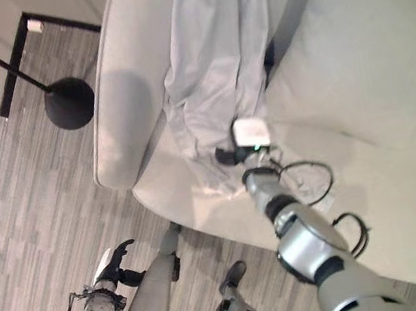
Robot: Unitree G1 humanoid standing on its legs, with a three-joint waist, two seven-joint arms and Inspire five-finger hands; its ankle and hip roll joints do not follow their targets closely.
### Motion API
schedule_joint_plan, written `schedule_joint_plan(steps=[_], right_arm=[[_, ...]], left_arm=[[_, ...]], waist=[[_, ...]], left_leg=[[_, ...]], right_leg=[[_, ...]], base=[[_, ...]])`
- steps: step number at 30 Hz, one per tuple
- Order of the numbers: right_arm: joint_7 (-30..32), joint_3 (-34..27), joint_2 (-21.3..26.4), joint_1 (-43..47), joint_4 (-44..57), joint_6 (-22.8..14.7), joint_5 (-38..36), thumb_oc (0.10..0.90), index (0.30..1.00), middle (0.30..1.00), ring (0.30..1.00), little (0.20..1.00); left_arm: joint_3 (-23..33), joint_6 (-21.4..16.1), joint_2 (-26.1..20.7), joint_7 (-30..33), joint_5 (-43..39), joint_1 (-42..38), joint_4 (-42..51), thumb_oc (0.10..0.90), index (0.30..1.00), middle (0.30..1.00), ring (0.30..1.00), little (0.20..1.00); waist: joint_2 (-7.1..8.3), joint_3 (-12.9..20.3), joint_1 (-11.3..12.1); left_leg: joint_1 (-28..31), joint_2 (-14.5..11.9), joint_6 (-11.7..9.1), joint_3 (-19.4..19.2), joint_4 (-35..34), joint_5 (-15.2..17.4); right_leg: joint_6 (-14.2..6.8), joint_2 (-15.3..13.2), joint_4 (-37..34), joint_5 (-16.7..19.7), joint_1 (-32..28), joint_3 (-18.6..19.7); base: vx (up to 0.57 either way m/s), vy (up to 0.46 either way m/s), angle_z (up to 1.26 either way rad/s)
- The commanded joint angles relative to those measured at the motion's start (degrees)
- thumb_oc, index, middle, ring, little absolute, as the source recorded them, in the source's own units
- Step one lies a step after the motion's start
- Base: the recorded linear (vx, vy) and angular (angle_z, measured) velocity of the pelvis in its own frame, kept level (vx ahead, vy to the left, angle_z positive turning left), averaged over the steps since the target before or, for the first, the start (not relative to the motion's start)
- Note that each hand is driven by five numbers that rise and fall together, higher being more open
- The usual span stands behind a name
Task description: Hang the clothes on the sofa on the clothes rack.
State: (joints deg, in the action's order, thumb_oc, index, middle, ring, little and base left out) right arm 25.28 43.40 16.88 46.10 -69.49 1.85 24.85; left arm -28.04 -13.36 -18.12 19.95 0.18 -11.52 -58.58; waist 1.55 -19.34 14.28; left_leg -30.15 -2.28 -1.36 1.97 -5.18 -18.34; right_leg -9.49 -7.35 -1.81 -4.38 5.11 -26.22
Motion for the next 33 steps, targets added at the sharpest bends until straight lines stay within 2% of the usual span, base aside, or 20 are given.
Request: schedule_joint_plan(steps=[1, 2, 4, 5, 6, 7, 9, 15, 16, 19, 20, 21, 26, 30, 33], right_arm=[[-5.2, 0.58, -4.09, -6.49, -3.59, -2.3, -3.45, 0.4, 0.3, 0.3, 0.3, 0.3], [-5.21, 0.57, -4.08, -6.53, -3.54, -2.28, -3.48, 0.4, 0.3, 0.3, 0.3, 0.3], [-5.7, -2.19, -5.64, -10.09, -2.28, -3.14, -8.3, 0.4, 0.3, 0.3, 0.3, 0.3], [-5.71, -3.45, -5.97, -11.16, -1.32, -3.46, -10.25, 0.4, 0.3, 0.3, 0.3, 0.3], [-6.27, -5.72, -7.03, -13.72, 1.25, -4.41, -14.42, 0.4, 0.3, 0.3, 0.3, 0.3], [-6.28, -5.71, -7.01, -13.75, 1.29, -4.39, -14.43, 0.4, 0.3, 0.3, 0.3, 0.3], [-6.68, -7.91, -7.92, -16.65, 4.87, -5.51, -19.07, 0.4, 0.3, 0.3, 0.3, 0.3], [-10.58, -13.18, -8.82, -24.19, 17.49, -8.93, -36.15, 0.4, 0.3, 0.3, 0.3, 0.3], [-12.56, -15.49, -7.82, -25.61, 24.05, -10.45, -44.07, 0.4, 0.3, 0.3, 0.3, 0.3], [-13.92, -19.42, -4.88, -26.2, 35.21, -13.04, -54.4, 0.4, 0.3, 0.3, 0.3, 0.3], [-14.26, -22.95, -2.08, -24.98, 42.45, -15.25, -59.57, 0.4, 0.3, 0.3, 0.3, 0.3], [-13.64, -24.5, -0.25, -23.56, 46.61, -16.04, -60.73, 0.4, 0.3, 0.3, 0.3, 0.3], [-11.74, -27.06, 3.31, -18.36, 52.93, -18.09, -60.15, 0.4, 0.3, 0.3, 0.3, 0.3], [-8.97, -27.35, 10.03, -5.28, 55.53, -17.82, -57.57, 0.4, 0.3, 0.3, 0.3, 0.3], [-7.23, -27.42, 12.86, 0.73, 56.39, -17.9, -55.64, 0.4, 0.3, 0.3, 0.3, 0.3]], left_arm=[[-1.72, -0.84, 1.85, 0.99, 1.48, 0.59, -2.33, 0.8, 0.9, 0.9, 0.9, 0.9], [-1.74, -0.85, 1.84, 1.0, 1.49, 0.61, -2.34, 0.8, 0.9, 0.9, 0.9, 0.9], [-1.26, -0.31, 2.35, 0.36, 1.87, 1.21, -3.86, 0.8, 0.9, 0.9, 0.9, 0.9], [-1.04, -0.08, 2.56, 0.31, 1.93, 1.37, -4.51, 0.8, 0.9, 0.9, 0.9, 0.9], [-0.17, 0.47, 3.09, -0.19, 1.97, 1.95, -6.24, 0.8, 0.9, 0.9, 0.9, 0.9], [-0.18, 0.46, 3.1, -0.19, 1.97, 1.97, -6.25, 0.8, 0.9, 0.9, 0.9, 0.9], [0.9, 1.11, 3.73, -0.48, 2.12, 2.6, -7.8, 0.8, 0.9, 0.9, 0.9, 0.9], [2.97, 2.02, 4.91, -1.77, 2.59, 5.06, -8.42, 0.8, 0.9, 0.9, 0.9, 0.9], [3.73, 2.12, 4.53, -2.53, 1.51, 6.73, -6.27, 0.8, 0.9, 0.9, 0.9, 0.9], [4.8, 2.24, 3.38, -3.33, -0.23, 8.7, -1.27, 0.8, 0.9, 0.9, 0.9, 0.9], [5.7, 1.92, 2.48, -4.1, -2.27, 9.95, 3.67, 0.8, 0.9, 0.9, 0.9, 0.9], [6.18, 1.65, 1.75, -4.75, -3.57, 10.77, 7.38, 0.8, 0.9, 0.9, 0.9, 0.9], [7.61, 0.82, 0.57, -5.97, -7.04, 12.34, 14.09, 0.8, 0.9, 0.9, 0.9, 0.9], [8.46, 0.06, -0.83, -7.04, -9.45, 14.09, 23.53, 0.8, 0.9, 0.9, 0.9, 0.9], [8.46, -0.32, -1.57, -6.45, -8.55, 14.1, 26.76, 0.8, 0.9, 0.9, 0.9, 0.9]], waist=[[-0.78, -0.83, 0.56], [-0.78, -0.9, 0.61], [-0.07, 0.49, -0.47], [0.18, 0.82, -0.98], [0.65, 1.97, -1.99], [0.64, 1.94, -1.97], [1.08, 3.3, -2.95], [1.69, 8.05, -5.1], [1.67, 10.48, -5.32], [1.74, 13.51, -5.73], [1.61, 15.35, -5.72], [1.6, 16.29, -5.59], [1.36, 17.86, -5.26], [1.4, 19.61, -4.87], [1.44, 20.16, -4.97]], left_leg=[[6.08, -0.93, -4.18, -0.15, 0.27, 11.55], [6.21, -0.94, -4.18, -0.19, 0.27, 11.58], [8.96, -1.15, -3.72, -0.96, 0.34, 12.54], [9.32, -0.88, -3.08, -1.51, 0.32, 11.41], [11.35, -1.09, -2.73, -2.23, 0.5, 12.18], [11.42, -1.09, -2.73, -2.25, 0.5, 12.19], [13.63, -1.25, -2.41, -3.14, 0.65, 12.93], [19.9, -1.82, -2.12, -5.23, 0.8, 14.91], [22.42, -2.29, -2.25, -6.33, 0.77, 15.54], [24.92, -3.01, -2.47, -7.36, 0.5, 15.92], [26.58, -3.65, -2.75, -7.74, 0.4, 16.3], [27.5, -3.99, -2.82, -7.97, 0.3, 16.43], [28.91, -4.62, -3.04, -8.11, 0.27, 16.71], [29.97, -5.37, -3.35, -8.35, 0.21, 16.5], [30.5, -5.8, -3.59, -8.43, 0.26, 16.67]], right_leg=[[0.02, -4.4, -3.17, 8.37, 8.39, 4.82], [0.02, -4.41, -3.18, 8.36, 8.29, 4.86], [0.16, -4.39, -3.15, 8.13, 6.38, 5.43], [0.46, -4.83, -3.19, 9.24, 6.1, 4.95], [0.55, -4.88, -3.09, 8.97, 4.69, 5.42], [0.55, -4.88, -3.1, 8.96, 4.63, 5.44], [0.63, -4.98, -3.01, 8.57, 3.0, 5.93], [0.65, -4.84, -2.97, 7.28, -1.71, 7.05], [0.53, -4.59, -3.13, 6.97, -3.34, 7.7], [0.64, -4.29, -3.19, 6.48, -4.75, 8.41], [0.81, -3.79, -3.19, 5.94, -5.99, 8.74], [0.91, -3.56, -3.19, 5.69, -6.72, 8.83], [1.24, -3.0, -3.13, 5.07, -7.83, 9.13], [1.71, -2.17, -3.14, 4.69, -8.71, 9.31], [1.94, -1.7, -3.07, 4.34, -9.24, 9.46]], base=[[0.02, -0.016, -0.03], [0.04, -0.007, -0.08], [0.02, 0.02, -0.21], [0.01, 0.045, -0.3], [-0.01, 0.045, -0.21], [0.08, 0.012, -0.21], [0.07, 0.006, -0.18], [0.11, 0.003, -0.14], [0.16, 0.0, -0.23], [0.16, -0.024, -0.36], [0.11, -0.069, -0.34], [0.08, -0.058, -0.15], [0.03, -0.032, -0.06], [0.02, -0.038, -0.02], [0.0, -0.011, 0.0]])
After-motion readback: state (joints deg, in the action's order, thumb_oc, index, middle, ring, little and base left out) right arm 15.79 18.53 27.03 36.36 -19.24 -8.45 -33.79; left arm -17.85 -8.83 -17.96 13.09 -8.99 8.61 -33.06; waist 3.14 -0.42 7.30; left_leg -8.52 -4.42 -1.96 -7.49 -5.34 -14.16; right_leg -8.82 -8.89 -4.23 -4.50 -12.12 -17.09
